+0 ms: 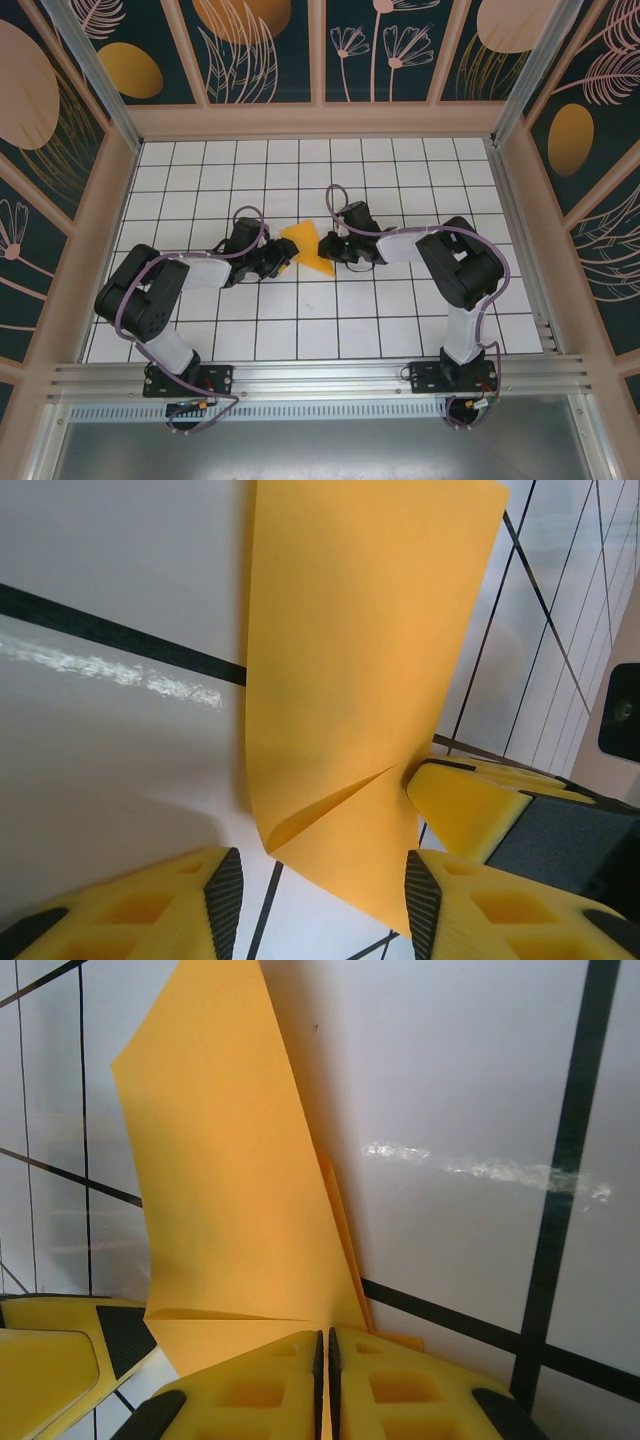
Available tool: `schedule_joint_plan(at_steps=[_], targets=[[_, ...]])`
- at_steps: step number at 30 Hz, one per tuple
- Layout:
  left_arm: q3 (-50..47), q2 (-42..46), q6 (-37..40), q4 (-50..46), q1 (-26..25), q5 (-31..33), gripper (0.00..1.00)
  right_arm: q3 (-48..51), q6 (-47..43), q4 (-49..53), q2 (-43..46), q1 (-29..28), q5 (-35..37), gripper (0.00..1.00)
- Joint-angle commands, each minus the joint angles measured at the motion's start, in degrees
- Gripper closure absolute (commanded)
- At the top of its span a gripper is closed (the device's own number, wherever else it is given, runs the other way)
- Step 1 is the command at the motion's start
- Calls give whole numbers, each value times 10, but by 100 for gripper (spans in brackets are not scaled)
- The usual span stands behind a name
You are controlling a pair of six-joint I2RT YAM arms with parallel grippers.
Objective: Fold a paper plane with a square sheet of paper (pick it up from the middle)
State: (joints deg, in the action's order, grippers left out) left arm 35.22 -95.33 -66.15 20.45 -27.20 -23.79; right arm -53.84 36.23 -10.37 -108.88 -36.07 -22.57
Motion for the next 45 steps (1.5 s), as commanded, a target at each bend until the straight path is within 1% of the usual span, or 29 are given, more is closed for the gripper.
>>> schedule_joint_plan(at_steps=[1, 5, 6, 10, 11, 13, 16, 18, 21, 23, 25, 27, 28, 30, 33, 35, 39, 45], targets=[[10, -20, -15, 23, -6, -23, 55, 21, 2, 29, -11, 5, 13, 88], [24, -25, -21, 39, -11, -39, 61, 22, 1, 26, -9, 5, 10, 88], [27, -41, -21, 40, -11, -40, 64, 22, 2, 25, -10, 6, 9, 88], [34, -46, -24, 44, -12, -41, 72, 28, -5, 12, -5, 6, 2, 84], [36, -47, -24, 44, -12, -41, 75, 29, -10, 8, -3, 6, 0, 83], [38, -48, -24, 41, -12, -39, 82, 30, -21, 2, 3, 6, -1, 80], [44, -46, -18, 25, -13, -29, 94, 30, -50, -5, 23, 5, 10, 72], [53, -43, -10, 2, -15, -20, 98, 29, -75, -9, 41, 5, 25, 67], [71, -37, 2, -42, -22, -2, 99, 36, -127, -25, 74, 4, 50, 62], [85, -34, 6, -70, -27, 9, 99, 52, -169, -47, 103, 0, 64, 62], [97, -32, 8, -94, -31, 21, 99, 74, -208, -68, 133, -10, 89, 63], [107, -32, 8, -114, -33, 32, 99, 104, -250, -99, 167, -30, 132, 68], [111, -32, 9, -122, -35, 36, 99, 120, -267, -115, 180, -36, 141, 70], [120, -33, 8, -138, -37, 44, 99, 145, -291, -136, 195, -39, 140, 69], [129, -32, 8, -153, -39, 53, 98, 170, -340, -158, 200, -52, 125, 66], [132, -32, 6, -157, -40, 56, 98, 188, -378, -174, 202, -76, 149, 65], [135, -14, 4, -161, -41, 56, 98, 177, -419, -162, 177, -93, 166, 65], [141, -13, 4, -166, -40, 52, 98, 153, -454, -187, 130, -111, 197, 64]])
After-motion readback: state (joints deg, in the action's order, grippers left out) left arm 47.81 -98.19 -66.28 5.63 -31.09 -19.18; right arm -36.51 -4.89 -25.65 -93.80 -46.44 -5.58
